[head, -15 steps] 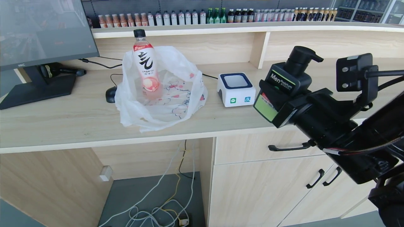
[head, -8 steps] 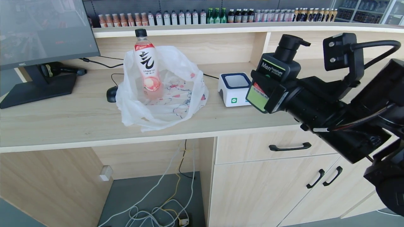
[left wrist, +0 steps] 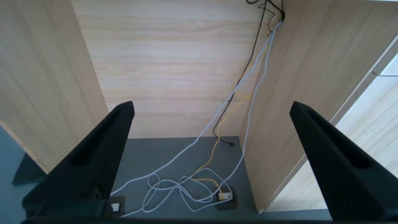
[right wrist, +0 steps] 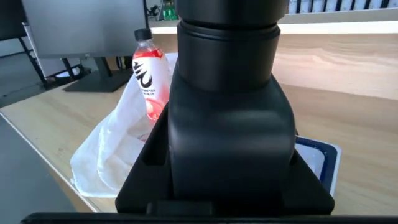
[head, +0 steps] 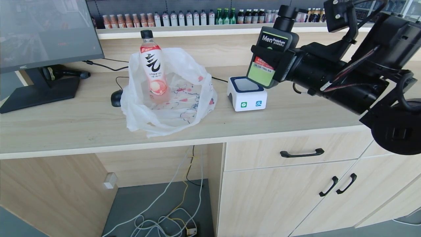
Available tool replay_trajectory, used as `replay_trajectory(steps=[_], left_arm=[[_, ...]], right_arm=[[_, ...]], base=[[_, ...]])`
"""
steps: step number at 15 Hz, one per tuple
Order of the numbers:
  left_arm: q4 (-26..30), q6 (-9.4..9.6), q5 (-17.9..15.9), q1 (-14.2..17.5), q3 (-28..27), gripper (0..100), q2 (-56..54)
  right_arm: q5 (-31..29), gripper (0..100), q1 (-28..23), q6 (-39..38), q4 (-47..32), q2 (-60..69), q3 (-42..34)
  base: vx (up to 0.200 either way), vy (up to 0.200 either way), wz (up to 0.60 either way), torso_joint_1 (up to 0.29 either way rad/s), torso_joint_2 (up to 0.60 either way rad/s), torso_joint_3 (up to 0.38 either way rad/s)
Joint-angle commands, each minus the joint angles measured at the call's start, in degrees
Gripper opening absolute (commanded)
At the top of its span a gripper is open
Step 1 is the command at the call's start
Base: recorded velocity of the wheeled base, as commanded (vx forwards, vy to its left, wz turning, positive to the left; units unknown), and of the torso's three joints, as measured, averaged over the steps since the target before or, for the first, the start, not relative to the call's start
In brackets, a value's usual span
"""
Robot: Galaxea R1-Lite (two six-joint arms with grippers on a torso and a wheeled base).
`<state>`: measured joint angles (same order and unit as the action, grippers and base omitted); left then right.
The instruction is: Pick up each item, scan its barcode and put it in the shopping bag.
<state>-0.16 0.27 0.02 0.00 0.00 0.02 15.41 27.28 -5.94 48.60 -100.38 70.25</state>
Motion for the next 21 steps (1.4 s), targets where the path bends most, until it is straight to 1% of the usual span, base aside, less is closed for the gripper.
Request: replay_trajectory(steps=[1, 3, 4, 5, 8, 12, 15, 21], left_arm=[[-0.02, 0.0, 0.06, 0.0, 0.0, 100, -0.02], [-0.02, 0.0, 0.06, 0.0, 0.0, 100, -0.02], [-0.02, 0.0, 0.06, 0.0, 0.0, 100, -0.02], [-0.02, 0.0, -0.02, 0.0, 0.0, 100, -0.02], [-0.02, 0.0, 0.06, 0.0, 0.0, 100, -0.02], [-0.02, 0.0, 0.06, 0.0, 0.0, 100, -0.02], [-0.02, 0.0, 0.06, 0.0, 0.0, 100, -0.02], [-0.02, 0.0, -0.02, 0.0, 0.0, 100, -0.02]], right_arm=[[5.6, 0, -2.06, -4.87, -0.53, -6.06, 9.02], [10.61, 0, -3.73, -7.95, -0.53, -8.17, 11.66], [12.1, 0, -4.08, -11.38, -0.53, -9.84, 13.68], [12.36, 0, -4.26, -14.81, -0.53, -11.51, 16.23], [12.36, 0, -4.34, -19.9, -0.7, -16.69, 23.61], [12.36, 0, -4.34, -22.72, -0.7, -19.07, 24.32], [12.36, 0, -5.49, -24.03, -0.62, -20.3, 24.58], [12.45, 0, -6.98, -24.03, -0.62, -21.61, 24.32]], base=[[0.0, 0.0, 0.0, 0.0, 0.0, 0.0], [0.0, 0.0, 0.0, 0.0, 0.0, 0.0], [0.0, 0.0, 0.0, 0.0, 0.0, 0.0], [0.0, 0.0, 0.0, 0.0, 0.0, 0.0], [0.0, 0.0, 0.0, 0.0, 0.0, 0.0], [0.0, 0.0, 0.0, 0.0, 0.0, 0.0], [0.0, 0.0, 0.0, 0.0, 0.0, 0.0], [0.0, 0.0, 0.0, 0.0, 0.0, 0.0]])
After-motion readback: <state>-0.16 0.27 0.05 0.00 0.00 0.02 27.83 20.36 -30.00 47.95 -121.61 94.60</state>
